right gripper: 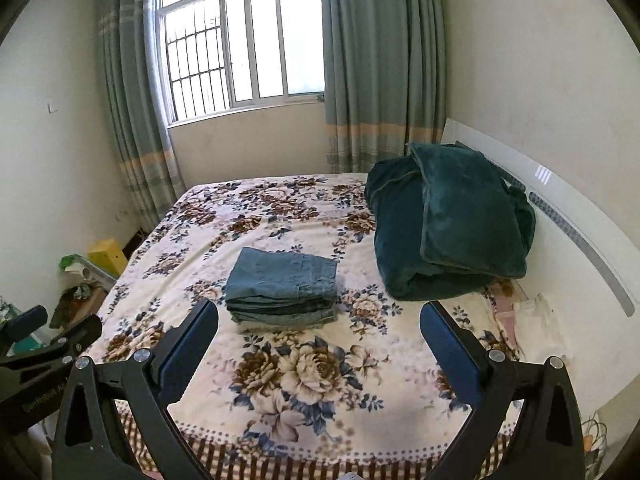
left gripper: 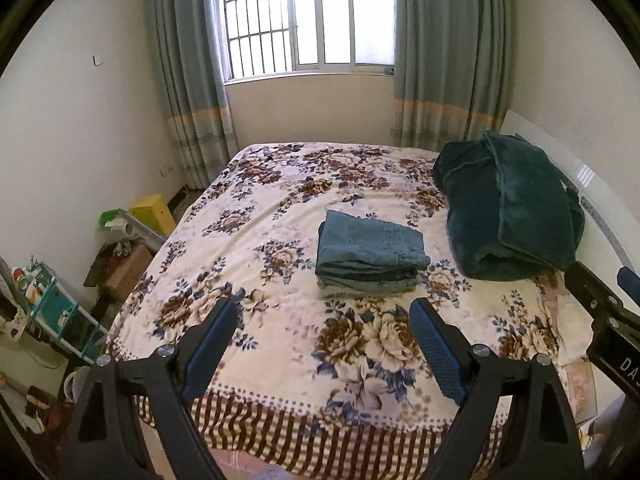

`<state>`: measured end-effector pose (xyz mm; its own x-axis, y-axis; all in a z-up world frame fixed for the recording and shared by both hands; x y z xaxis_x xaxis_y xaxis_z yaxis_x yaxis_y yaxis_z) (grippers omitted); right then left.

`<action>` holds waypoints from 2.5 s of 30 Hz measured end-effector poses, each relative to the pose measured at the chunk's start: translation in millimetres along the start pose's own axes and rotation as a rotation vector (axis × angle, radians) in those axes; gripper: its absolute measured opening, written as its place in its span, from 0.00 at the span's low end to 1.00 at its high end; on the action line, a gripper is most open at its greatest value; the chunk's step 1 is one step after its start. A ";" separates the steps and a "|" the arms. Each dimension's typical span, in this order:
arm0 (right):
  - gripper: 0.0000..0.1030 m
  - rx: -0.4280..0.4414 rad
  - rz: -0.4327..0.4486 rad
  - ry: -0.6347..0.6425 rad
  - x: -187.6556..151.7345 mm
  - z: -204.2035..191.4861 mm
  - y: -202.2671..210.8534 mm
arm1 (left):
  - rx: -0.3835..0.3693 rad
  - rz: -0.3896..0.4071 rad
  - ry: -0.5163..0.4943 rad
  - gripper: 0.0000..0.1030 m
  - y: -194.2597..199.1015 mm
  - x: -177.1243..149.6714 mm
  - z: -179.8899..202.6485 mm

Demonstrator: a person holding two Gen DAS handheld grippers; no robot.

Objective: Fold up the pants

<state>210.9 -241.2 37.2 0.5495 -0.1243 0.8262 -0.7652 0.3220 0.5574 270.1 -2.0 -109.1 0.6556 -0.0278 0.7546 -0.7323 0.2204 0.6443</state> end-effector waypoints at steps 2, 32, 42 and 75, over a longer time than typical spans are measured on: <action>1.00 -0.006 0.008 0.001 -1.3 3.3 17.7 | -0.004 0.003 0.004 0.85 13.0 -4.7 0.8; 1.00 0.029 0.004 0.014 -2.4 1.3 75.6 | -0.002 0.039 -0.031 0.98 65.0 -5.9 -4.9; 1.00 0.034 0.004 0.016 -1.8 -1.0 73.6 | 0.008 0.051 -0.031 0.98 63.8 0.8 -0.2; 1.00 0.047 -0.015 0.027 -21.0 3.5 57.9 | -0.012 0.040 -0.028 0.98 55.0 3.0 17.7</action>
<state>153.8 -223.2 52.4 0.5696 -0.1038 0.8153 -0.7711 0.2759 0.5738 228.5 -7.2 -69.3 0.6204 -0.0458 0.7830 -0.7555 0.2332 0.6122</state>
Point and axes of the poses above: each gripper's, at about its wrist camera, not at the fingertips, and y roughly against the way its jaws point, z to its right, x to its top, the point moved 9 cm from there along -y, roughly the way its jaws point, and after that the axes turned 15 degrees about -x, right-handed, at the moved point
